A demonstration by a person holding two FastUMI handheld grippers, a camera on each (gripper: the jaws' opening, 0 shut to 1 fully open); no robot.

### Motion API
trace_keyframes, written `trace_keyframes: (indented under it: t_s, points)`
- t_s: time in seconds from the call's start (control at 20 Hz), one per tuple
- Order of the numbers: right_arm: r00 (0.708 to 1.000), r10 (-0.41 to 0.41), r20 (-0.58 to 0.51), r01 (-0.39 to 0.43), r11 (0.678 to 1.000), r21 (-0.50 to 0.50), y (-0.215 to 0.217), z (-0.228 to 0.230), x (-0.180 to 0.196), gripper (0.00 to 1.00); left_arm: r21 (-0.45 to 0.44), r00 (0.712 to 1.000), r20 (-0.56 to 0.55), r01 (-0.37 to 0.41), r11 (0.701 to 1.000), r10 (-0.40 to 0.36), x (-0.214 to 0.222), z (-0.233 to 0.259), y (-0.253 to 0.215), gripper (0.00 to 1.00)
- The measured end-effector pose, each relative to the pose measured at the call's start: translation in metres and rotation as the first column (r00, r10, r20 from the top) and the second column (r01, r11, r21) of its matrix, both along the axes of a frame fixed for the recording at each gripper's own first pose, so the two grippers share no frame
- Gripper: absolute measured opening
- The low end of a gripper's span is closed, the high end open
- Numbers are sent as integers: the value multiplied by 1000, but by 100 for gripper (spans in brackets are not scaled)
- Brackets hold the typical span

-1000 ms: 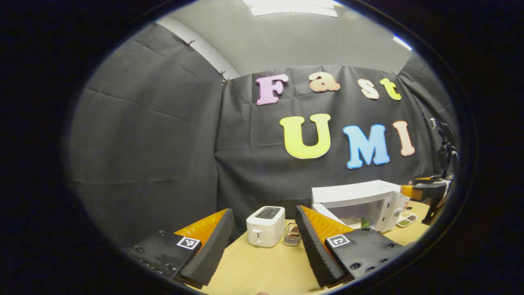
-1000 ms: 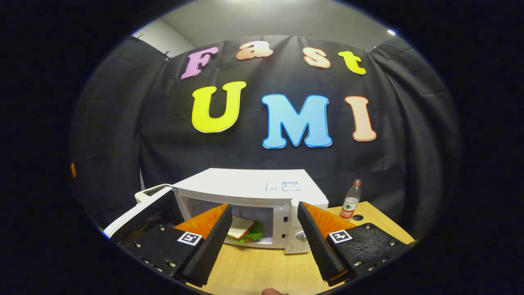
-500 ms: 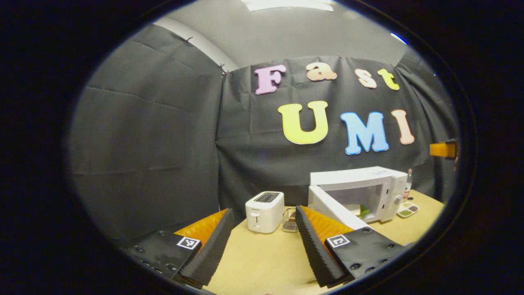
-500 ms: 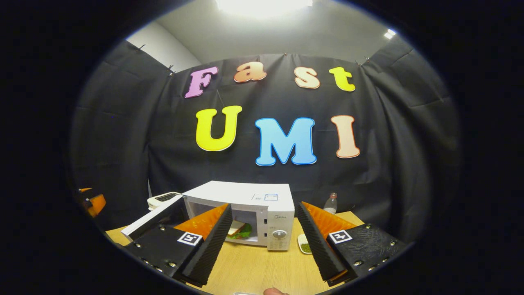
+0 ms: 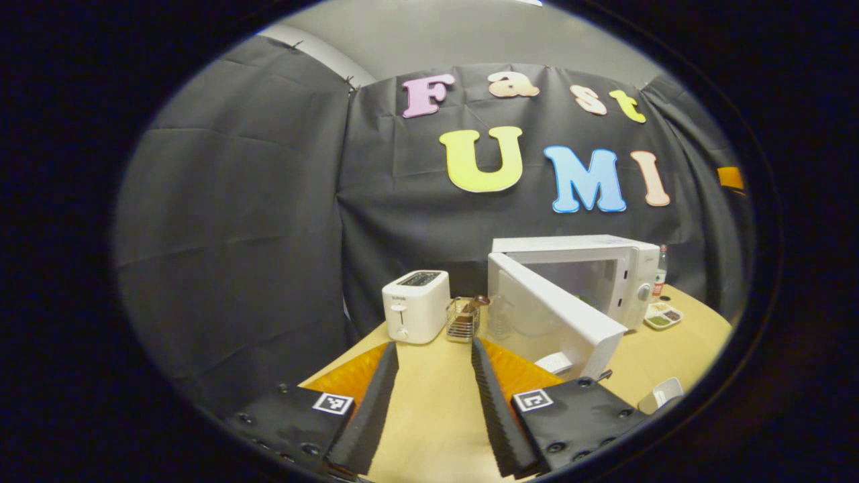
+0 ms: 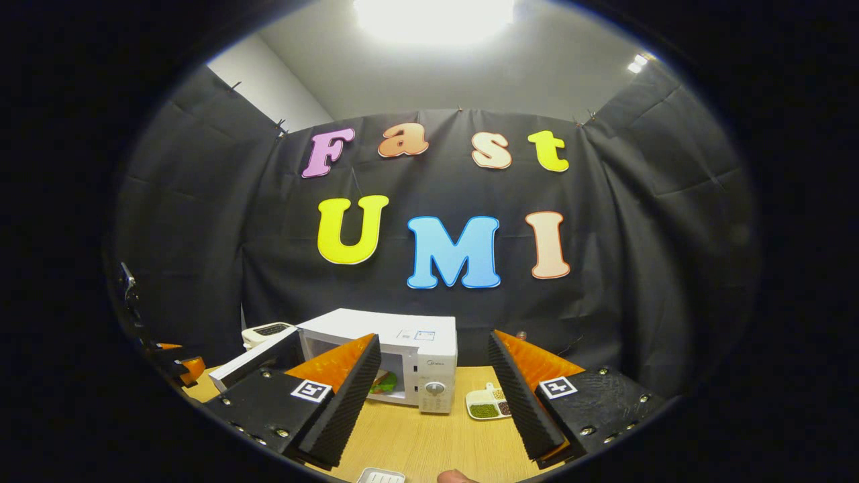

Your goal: Open the microwave oven with the left hand, put the food in, and close the microwave oven.

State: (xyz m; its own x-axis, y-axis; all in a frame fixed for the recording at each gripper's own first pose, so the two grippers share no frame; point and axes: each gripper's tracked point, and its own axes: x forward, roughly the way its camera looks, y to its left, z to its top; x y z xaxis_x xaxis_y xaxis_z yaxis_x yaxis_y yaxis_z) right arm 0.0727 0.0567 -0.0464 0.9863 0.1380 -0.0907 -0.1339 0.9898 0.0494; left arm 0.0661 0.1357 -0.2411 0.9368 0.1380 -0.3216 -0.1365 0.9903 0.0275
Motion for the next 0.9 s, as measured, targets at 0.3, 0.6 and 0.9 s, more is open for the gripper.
trace_keyframes:
  t_s: [0.3,0.6,0.9]
  points:
    - [1000,-26,-9,26,1000,11,-27,-2,-14,96,-20,997,-69,26,999,-27,-9,-27,-30,14]
    - [999,-37,-1,37,999,12,-55,0,-27,96,8,993,-99,61,998,-60,-10,-34,-60,8]
    - [999,-37,13,37,999,8,-85,3,-40,96,2,992,-104,71,997,-70,-8,-29,-92,7]
